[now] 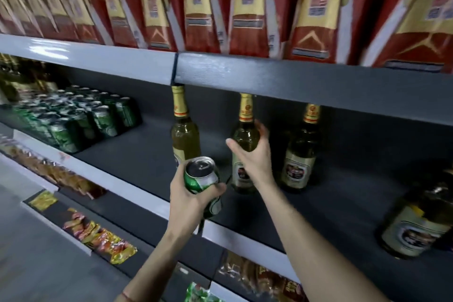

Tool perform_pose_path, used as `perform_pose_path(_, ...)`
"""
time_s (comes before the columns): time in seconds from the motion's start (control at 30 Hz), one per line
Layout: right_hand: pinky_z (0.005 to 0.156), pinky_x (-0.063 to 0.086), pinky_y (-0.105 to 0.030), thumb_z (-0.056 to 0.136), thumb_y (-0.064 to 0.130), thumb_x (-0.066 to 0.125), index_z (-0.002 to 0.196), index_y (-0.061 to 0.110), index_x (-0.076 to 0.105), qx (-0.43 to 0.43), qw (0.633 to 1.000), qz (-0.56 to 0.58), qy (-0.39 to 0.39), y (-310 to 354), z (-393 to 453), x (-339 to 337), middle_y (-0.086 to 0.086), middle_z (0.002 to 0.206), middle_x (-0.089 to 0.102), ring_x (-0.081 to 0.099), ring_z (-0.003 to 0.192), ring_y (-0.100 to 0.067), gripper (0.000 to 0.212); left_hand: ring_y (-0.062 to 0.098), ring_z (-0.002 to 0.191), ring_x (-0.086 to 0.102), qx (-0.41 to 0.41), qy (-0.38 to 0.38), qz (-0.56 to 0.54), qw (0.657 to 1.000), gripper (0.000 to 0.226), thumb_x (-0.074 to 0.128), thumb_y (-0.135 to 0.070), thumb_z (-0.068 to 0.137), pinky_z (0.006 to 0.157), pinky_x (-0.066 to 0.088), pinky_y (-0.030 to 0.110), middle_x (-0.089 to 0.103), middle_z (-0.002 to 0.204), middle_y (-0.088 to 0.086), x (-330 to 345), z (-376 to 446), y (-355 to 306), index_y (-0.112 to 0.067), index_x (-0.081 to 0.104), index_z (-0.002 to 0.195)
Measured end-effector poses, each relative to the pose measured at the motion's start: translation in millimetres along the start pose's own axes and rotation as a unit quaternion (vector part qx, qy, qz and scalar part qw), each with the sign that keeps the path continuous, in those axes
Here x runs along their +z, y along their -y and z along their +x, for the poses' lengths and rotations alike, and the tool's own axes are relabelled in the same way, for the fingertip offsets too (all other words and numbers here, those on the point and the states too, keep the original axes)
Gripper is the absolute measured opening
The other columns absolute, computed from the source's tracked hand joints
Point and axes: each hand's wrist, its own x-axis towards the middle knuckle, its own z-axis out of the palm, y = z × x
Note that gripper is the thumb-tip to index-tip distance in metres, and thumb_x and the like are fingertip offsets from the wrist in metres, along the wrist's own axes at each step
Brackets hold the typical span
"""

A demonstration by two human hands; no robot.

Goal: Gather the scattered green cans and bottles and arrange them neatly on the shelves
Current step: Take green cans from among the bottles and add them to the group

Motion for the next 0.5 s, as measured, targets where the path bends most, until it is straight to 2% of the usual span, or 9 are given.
perform_pose_path(0.07, 0.095, 0.055, -0.03, 0.074, 0.031, 0.089, 0.12, 0.035, 0.053, -0.001, 0.999, -0.003, -0.033, -2.0, 1.1, 7.8, 0.001, 0.113, 0.071, 0.068, 0.104, -0.012, 0.059, 0.008, 0.08, 0.07, 0.004, 0.015, 0.003, 1.0, 0.048, 0.086, -0.013, 0.062, 0.071, 0.055, 0.021, 0.074, 0.087, -0.006, -13.8, 10.6, 1.9, -0.014, 0.065, 0.106)
perform_pose_path(0.13, 0.09, 0.052, -0.022, 0.076, 0.026, 0.088, 0.118, 0.034, 0.053, -0.007, 0.999, -0.007, -0.05, -3.6, -1.0, 14.6, 0.001, 0.11, 0.071, 0.068, 0.102, -0.013, 0.055, 0.007, 0.08, 0.07, 0.007, 0.026, 0.002, 1.0, 0.049, 0.086, -0.013, 0.062, 0.073, 0.056, 0.021, 0.074, 0.088, -0.006, -25.8, 20.5, 4.7, -0.014, 0.065, 0.107)
perform_pose_path(0.23, 0.09, 0.047, -0.012, 0.078, 0.025, 0.088, 0.122, 0.033, 0.051, -0.004, 0.998, -0.009, -0.066, -2.9, -6.1, 20.2, 0.004, 0.112, 0.068, 0.066, 0.103, -0.008, 0.057, 0.007, 0.081, 0.069, 0.009, 0.048, -0.003, 0.999, 0.047, 0.086, -0.013, 0.063, 0.074, 0.056, 0.021, 0.073, 0.088, -0.006, -39.6, 33.3, 8.4, -0.016, 0.065, 0.105)
perform_pose_path(0.33, 0.093, 0.05, -0.018, 0.079, 0.026, 0.087, 0.124, 0.035, 0.051, -0.009, 0.997, -0.014, -0.077, -0.6, -13.0, 17.8, 0.006, 0.113, 0.069, 0.067, 0.104, -0.005, 0.058, 0.01, 0.082, 0.069, 0.009, 0.063, -0.017, 0.998, 0.046, 0.087, -0.013, 0.063, 0.075, 0.056, 0.023, 0.072, 0.087, -0.004, -49.4, 42.5, 10.3, -0.017, 0.065, 0.103)
perform_pose_path(0.43, 0.088, 0.049, -0.012, 0.08, 0.022, 0.087, 0.122, 0.033, 0.05, -0.016, 0.995, -0.032, -0.096, 1.9, -25.8, 5.6, 0.017, 0.105, 0.066, 0.065, 0.096, 0.008, 0.057, 0.011, 0.084, 0.07, 0.006, 0.086, -0.026, 0.996, 0.047, 0.086, -0.014, 0.063, 0.076, 0.055, 0.023, 0.072, 0.09, -0.003, -53.7, 50.1, 13.4, -0.018, 0.065, 0.105)
perform_pose_path(0.5, 0.088, 0.052, -0.015, 0.08, 0.02, 0.088, 0.122, 0.029, 0.052, -0.02, 0.992, -0.04, -0.119, 2.2, -37.5, -8.5, 0.018, 0.106, 0.065, 0.064, 0.096, 0.007, 0.056, 0.011, 0.085, 0.07, 0.001, 0.103, -0.032, 0.994, 0.049, 0.087, -0.016, 0.062, 0.076, 0.056, 0.023, 0.072, 0.09, -0.005, -53.3, 53.5, 15.9, -0.019, 0.065, 0.106)
